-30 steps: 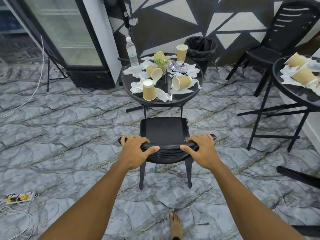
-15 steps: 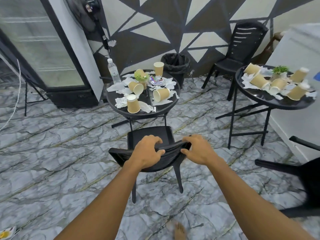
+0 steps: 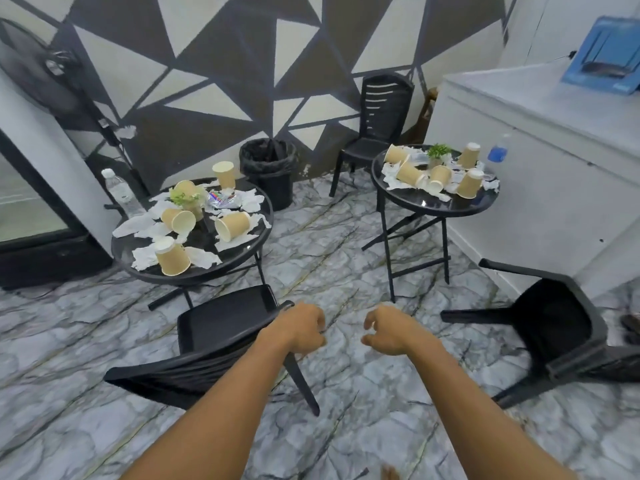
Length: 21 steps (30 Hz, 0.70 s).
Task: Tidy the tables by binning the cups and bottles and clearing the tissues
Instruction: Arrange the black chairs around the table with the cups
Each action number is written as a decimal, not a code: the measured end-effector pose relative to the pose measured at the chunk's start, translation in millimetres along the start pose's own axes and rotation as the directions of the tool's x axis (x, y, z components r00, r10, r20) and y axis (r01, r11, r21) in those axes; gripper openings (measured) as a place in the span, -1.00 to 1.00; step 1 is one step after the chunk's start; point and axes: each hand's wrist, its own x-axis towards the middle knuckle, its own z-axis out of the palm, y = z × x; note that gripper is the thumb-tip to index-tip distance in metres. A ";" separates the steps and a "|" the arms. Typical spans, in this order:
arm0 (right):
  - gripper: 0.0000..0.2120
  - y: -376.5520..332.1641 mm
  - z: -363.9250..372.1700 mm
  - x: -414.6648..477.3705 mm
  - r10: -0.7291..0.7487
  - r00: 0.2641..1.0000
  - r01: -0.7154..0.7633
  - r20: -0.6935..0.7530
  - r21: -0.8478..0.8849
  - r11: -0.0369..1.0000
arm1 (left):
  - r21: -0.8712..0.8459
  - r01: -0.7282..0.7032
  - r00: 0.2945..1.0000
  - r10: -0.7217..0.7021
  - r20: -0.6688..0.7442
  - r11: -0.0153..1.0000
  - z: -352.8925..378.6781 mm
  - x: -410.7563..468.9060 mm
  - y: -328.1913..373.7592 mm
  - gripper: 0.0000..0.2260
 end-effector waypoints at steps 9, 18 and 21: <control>-0.59 120.9 -39.8 37.4 0.027 0.995 -0.030 0.094 0.028 0.999 | -0.056 0.053 0.997 -0.049 0.064 0.997 4.1 107.9 76.9 -0.73; -0.60 166.7 -71.9 91.3 -0.055 0.996 0.049 0.067 0.084 0.995 | -0.180 0.111 0.994 -0.113 -0.005 0.977 -1.2 162.6 110.6 -0.71; -0.62 166.3 -82.5 121.7 -0.074 0.994 0.066 0.081 0.106 0.992 | -0.191 0.110 0.993 -0.116 -0.021 0.975 -15.4 186.2 107.3 -0.70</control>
